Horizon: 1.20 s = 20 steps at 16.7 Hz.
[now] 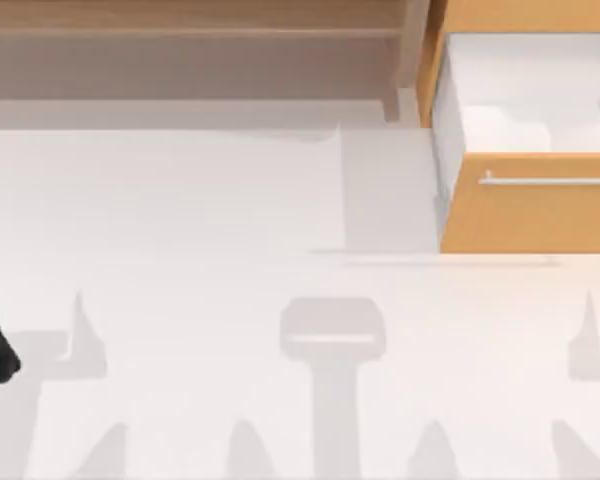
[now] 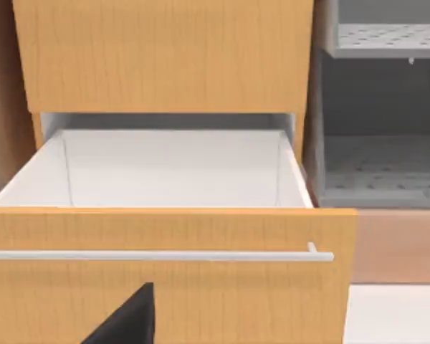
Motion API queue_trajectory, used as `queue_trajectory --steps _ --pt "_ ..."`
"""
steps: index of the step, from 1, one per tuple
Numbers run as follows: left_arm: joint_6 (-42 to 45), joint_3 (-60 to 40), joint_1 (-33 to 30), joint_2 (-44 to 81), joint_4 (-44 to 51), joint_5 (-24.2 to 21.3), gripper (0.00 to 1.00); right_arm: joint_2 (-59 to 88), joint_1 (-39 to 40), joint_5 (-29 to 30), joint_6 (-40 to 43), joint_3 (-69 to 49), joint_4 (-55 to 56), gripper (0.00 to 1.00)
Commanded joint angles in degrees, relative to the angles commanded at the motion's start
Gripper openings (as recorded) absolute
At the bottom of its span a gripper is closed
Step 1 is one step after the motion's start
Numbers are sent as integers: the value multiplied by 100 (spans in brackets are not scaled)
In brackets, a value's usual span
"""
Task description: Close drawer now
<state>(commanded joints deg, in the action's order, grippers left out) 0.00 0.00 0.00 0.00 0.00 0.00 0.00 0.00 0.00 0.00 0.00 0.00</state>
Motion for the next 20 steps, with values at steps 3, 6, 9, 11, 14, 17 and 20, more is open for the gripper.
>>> queue_trajectory --steps 3,6,9,11,14,17,20 --pt "0 0 0 0 0 0 100 78 -76 -74 0 -45 71 100" --pt "0 0 0 0 0 0 100 655 -562 -560 -13 -325 524 100" --pt "0 0 0 0 0 0 100 1760 -1325 -1317 -36 -759 1228 100" --pt "0 0 0 0 0 0 100 2670 -1886 -1870 -50 -1077 1743 100" --pt "0 0 0 0 0 0 100 3985 -2686 -2664 -71 -1525 2473 100" --pt "0 0 0 0 0 0 100 4941 -3314 -3291 -89 -1873 3044 100" --pt "0 0 0 0 0 0 100 5383 -3662 -3626 -93 -2069 3361 100"
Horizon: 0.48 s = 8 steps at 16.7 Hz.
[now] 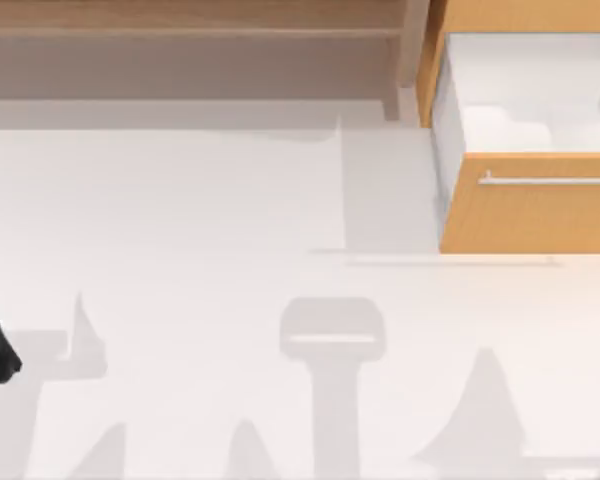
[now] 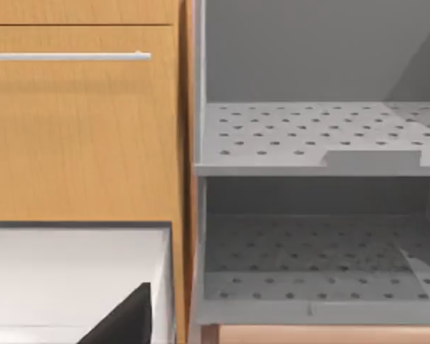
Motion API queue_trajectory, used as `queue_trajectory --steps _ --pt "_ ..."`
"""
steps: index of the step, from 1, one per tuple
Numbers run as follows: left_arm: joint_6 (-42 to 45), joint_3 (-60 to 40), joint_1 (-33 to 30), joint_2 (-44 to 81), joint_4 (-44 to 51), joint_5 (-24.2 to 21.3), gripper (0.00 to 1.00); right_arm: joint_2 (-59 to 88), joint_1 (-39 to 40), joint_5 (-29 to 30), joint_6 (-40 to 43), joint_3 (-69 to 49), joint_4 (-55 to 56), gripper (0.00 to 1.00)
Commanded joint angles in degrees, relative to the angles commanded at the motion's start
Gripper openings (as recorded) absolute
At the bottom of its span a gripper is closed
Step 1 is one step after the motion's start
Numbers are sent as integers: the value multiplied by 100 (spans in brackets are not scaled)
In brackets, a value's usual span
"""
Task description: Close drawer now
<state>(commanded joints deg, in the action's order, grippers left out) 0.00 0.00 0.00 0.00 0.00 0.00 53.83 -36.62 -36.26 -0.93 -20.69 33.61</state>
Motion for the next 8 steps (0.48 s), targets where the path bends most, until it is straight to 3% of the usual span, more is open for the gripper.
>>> queue_trajectory --steps 8 --pt "0 0 0 0 0 0 100 130 133 98 147 66 151 100"
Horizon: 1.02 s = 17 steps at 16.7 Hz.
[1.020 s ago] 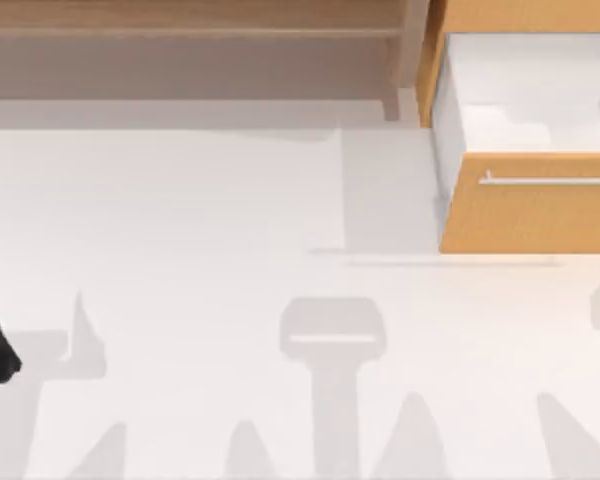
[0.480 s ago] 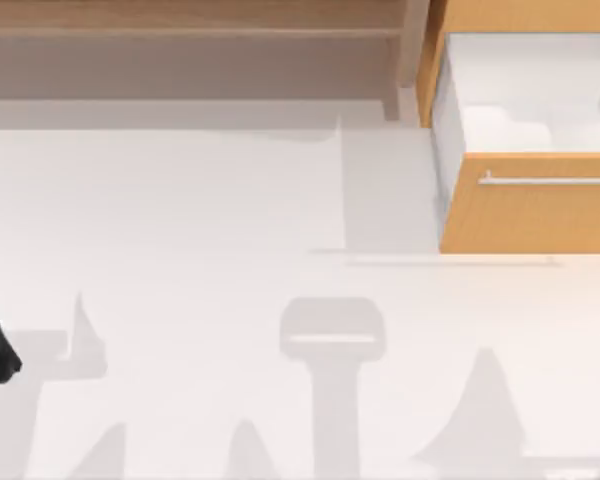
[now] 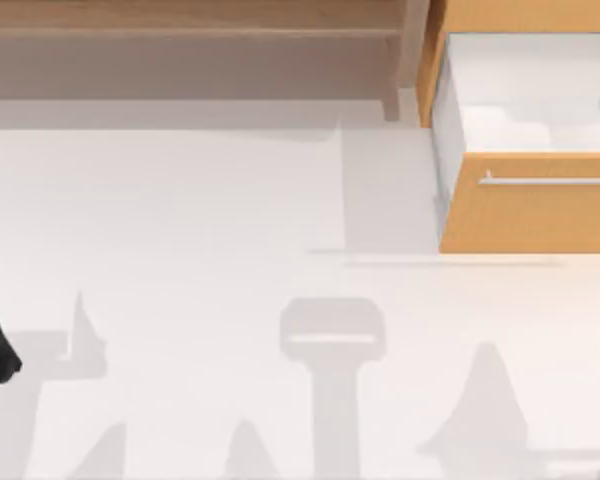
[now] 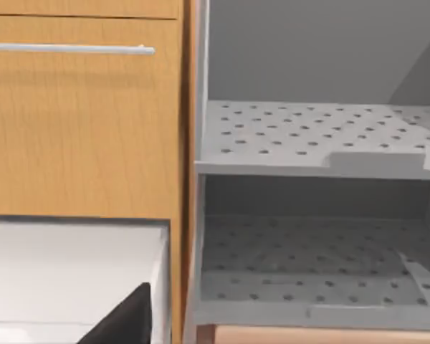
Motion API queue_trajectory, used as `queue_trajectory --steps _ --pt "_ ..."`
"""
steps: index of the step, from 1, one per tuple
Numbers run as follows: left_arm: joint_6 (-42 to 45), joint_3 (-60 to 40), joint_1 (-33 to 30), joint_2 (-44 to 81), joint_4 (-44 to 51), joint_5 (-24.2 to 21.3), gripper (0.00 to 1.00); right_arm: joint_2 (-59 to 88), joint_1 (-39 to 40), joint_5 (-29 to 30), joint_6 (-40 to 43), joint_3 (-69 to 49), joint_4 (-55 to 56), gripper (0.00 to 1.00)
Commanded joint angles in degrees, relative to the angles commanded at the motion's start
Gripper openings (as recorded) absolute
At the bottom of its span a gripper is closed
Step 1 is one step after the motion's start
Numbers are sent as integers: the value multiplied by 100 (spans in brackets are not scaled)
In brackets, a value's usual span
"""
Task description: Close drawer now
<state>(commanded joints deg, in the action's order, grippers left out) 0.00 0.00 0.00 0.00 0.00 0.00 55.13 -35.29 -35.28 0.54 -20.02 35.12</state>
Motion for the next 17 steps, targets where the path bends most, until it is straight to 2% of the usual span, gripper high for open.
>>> queue_trajectory --steps 3,6,17 --pt "0 0 0 0 0 0 100 455 524 411 575 207 516 100" --pt "0 0 0 0 0 0 100 1127 1292 1050 1528 479 1315 100" --pt "0 0 0 0 0 0 100 4242 4349 4218 6632 903 5074 100"
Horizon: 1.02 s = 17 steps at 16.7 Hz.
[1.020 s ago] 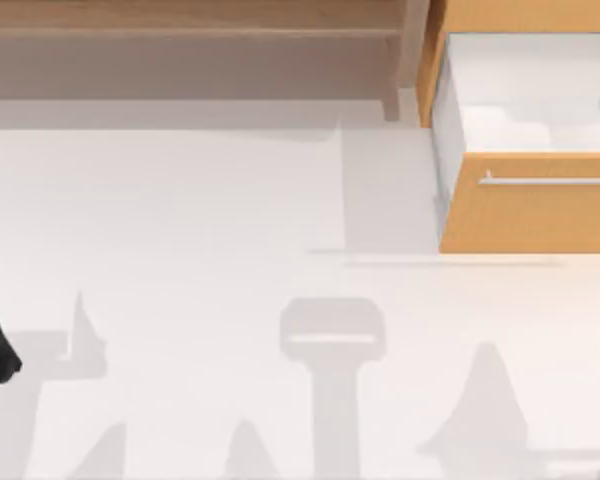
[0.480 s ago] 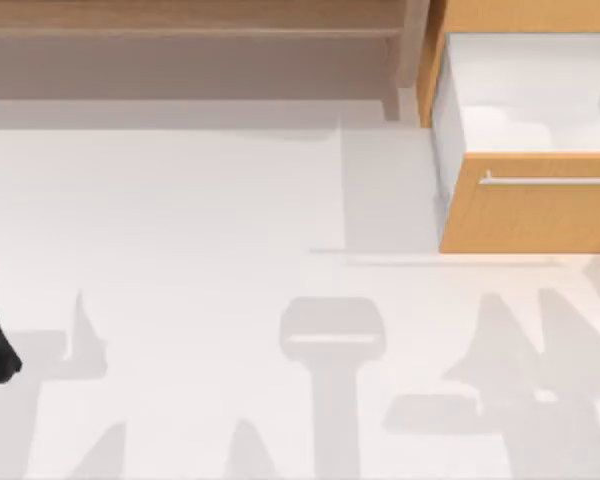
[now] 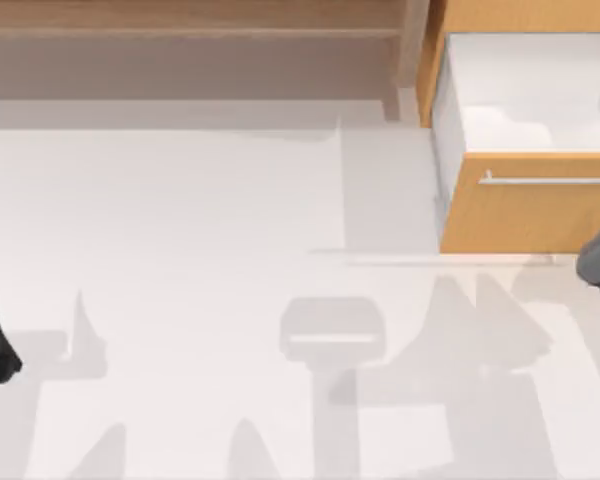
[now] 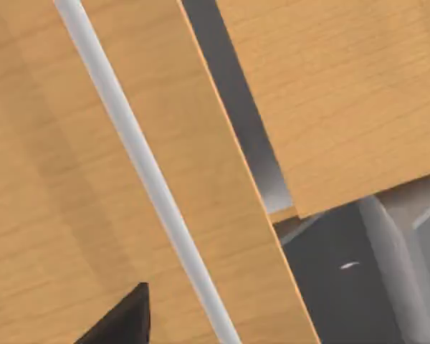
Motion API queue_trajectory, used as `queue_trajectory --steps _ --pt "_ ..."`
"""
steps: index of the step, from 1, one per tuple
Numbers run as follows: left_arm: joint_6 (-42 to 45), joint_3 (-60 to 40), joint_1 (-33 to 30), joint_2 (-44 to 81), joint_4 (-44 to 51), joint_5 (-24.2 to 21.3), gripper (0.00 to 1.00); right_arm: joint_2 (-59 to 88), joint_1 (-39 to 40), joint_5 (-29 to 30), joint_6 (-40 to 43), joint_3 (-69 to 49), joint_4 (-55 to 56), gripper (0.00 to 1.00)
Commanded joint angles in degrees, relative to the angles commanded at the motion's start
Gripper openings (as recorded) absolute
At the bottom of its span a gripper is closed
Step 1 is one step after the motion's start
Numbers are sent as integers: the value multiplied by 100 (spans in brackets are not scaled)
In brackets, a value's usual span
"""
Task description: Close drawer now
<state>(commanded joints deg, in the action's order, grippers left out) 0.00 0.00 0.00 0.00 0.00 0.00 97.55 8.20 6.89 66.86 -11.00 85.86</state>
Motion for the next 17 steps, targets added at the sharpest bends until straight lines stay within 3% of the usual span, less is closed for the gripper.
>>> queue_trajectory --steps 4,7,17 --pt "0 0 0 0 0 0 100 1025 796 922 1441 -57 965 100" --pt "0 0 0 0 0 0 100 1480 1107 1373 2086 -114 1387 100" --pt "0 0 0 0 0 0 100 1615 1058 1373 2225 -374 1282 100"
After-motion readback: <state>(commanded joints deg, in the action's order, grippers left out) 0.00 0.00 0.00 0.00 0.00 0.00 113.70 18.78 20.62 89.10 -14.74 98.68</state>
